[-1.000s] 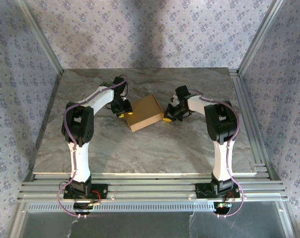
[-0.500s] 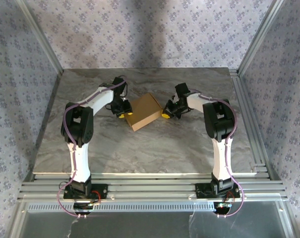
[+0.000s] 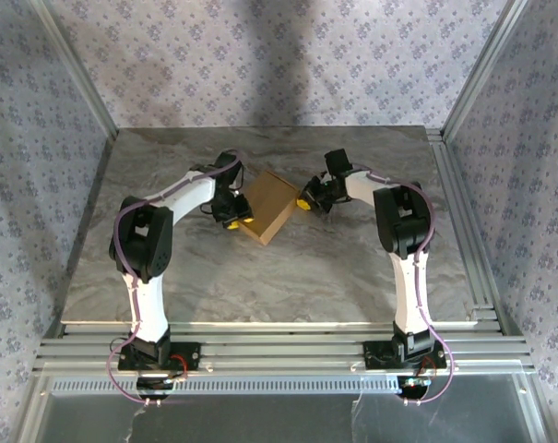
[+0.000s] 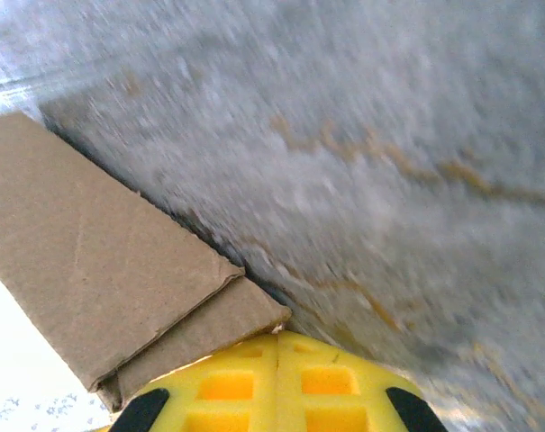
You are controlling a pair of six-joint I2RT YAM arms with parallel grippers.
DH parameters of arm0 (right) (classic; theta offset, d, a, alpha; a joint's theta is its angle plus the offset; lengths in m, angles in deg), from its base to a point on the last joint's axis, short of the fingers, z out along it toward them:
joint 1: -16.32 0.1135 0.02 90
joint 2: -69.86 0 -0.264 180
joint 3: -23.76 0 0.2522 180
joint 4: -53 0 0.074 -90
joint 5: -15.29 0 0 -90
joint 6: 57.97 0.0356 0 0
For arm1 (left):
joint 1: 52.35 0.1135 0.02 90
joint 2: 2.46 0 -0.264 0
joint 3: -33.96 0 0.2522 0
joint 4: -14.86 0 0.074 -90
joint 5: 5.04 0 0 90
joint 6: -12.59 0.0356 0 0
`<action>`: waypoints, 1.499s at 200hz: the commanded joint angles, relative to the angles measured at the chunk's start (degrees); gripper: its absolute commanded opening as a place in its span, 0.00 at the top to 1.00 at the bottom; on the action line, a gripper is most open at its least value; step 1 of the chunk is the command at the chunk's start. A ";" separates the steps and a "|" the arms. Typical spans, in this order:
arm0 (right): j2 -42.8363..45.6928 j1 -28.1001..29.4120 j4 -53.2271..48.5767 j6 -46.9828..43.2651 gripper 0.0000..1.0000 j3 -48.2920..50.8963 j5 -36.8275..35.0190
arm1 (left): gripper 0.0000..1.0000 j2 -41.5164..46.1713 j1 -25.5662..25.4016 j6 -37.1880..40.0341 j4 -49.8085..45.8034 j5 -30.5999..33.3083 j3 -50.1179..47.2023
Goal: Fold the paper box
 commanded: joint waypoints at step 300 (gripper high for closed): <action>15.70 12.45 23.85 14.41 0.95 28.78 -0.78 | 0.65 -0.43 -6.14 -10.06 9.80 -8.80 -7.47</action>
